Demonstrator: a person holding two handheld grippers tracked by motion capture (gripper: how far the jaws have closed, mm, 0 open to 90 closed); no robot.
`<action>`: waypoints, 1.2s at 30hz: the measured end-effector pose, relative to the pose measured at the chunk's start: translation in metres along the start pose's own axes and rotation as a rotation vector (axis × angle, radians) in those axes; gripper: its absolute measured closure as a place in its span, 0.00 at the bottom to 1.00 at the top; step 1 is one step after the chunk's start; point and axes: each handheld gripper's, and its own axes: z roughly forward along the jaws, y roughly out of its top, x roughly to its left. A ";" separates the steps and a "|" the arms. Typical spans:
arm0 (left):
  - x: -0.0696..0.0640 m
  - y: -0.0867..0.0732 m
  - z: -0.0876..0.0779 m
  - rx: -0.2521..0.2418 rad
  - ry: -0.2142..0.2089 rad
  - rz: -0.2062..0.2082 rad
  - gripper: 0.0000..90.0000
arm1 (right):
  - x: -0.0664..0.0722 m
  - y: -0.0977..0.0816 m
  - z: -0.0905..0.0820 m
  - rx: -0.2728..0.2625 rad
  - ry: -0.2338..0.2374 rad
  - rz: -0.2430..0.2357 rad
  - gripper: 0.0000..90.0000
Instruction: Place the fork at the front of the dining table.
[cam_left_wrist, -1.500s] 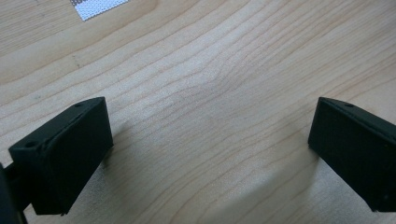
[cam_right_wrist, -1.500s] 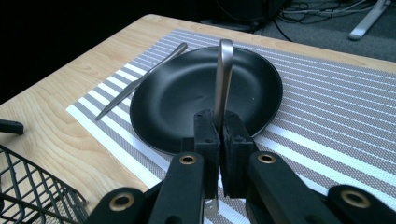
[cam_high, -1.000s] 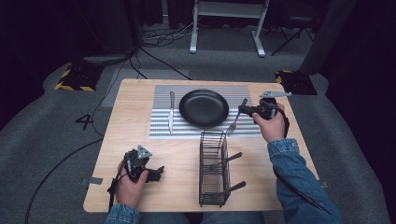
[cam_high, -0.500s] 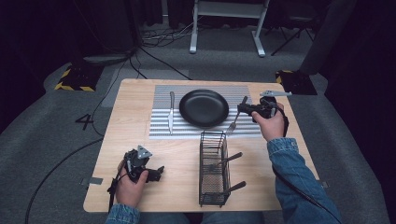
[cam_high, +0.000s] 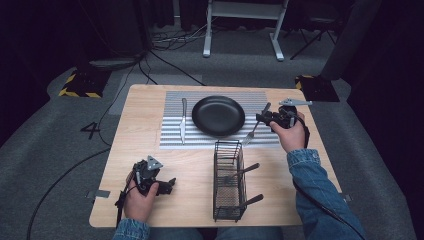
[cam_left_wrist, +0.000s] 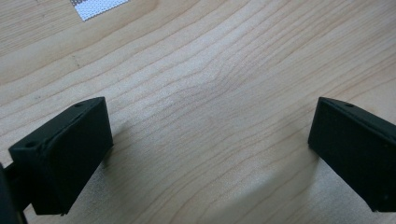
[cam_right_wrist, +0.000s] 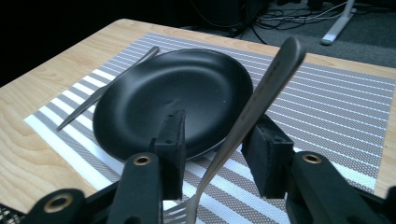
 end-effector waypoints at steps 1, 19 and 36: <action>0.000 0.000 0.000 0.000 0.000 0.000 0.00 | -0.001 -0.001 0.000 0.000 -0.005 0.002 0.66; 0.000 0.000 0.000 0.000 0.000 -0.001 0.00 | -0.014 -0.016 0.001 0.018 -0.048 0.030 0.59; 0.000 0.000 0.000 0.000 0.000 0.000 0.00 | -0.021 -0.023 0.005 0.037 -0.072 0.047 0.56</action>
